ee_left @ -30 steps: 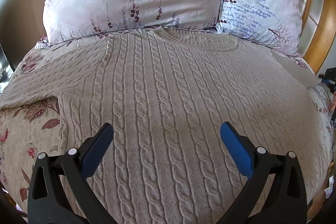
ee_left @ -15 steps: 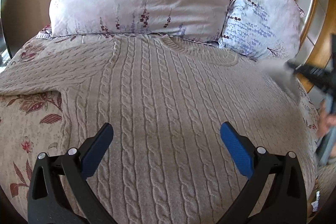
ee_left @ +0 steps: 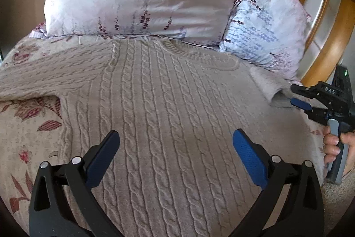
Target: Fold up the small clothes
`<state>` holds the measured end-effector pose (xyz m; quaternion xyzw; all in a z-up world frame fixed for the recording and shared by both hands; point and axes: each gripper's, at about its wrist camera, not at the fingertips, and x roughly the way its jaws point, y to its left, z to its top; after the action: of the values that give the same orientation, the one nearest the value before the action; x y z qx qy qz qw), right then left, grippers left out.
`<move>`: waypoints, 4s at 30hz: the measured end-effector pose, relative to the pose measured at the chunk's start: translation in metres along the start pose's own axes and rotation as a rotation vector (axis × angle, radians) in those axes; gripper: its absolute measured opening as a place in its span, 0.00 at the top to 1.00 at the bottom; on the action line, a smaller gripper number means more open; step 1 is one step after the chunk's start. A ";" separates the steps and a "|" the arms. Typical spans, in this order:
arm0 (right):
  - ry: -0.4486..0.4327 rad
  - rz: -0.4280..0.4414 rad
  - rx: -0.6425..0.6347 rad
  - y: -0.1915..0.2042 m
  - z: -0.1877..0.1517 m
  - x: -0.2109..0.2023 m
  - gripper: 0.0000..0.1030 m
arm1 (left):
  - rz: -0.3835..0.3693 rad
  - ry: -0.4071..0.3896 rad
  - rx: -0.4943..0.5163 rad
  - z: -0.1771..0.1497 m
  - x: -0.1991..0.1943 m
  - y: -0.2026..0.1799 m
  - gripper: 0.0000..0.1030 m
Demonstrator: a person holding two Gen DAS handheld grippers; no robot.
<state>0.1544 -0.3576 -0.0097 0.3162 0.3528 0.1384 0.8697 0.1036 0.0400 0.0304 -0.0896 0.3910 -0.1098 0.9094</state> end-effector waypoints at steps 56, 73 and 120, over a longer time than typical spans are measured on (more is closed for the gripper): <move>-0.120 -0.152 0.327 -0.050 0.011 0.012 0.65 | -0.302 0.165 -0.496 0.065 0.096 0.042 0.57; -0.147 -0.219 0.180 -0.033 -0.004 0.024 0.92 | -0.166 0.112 -0.440 0.067 0.108 0.063 0.88; 0.021 -0.418 -0.519 0.085 -0.099 0.061 0.09 | 0.042 -0.188 -1.049 0.004 -0.034 0.320 0.89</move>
<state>0.1273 -0.2198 -0.0413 0.0036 0.3719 0.0452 0.9272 0.1250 0.3565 -0.0228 -0.5339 0.3119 0.1271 0.7756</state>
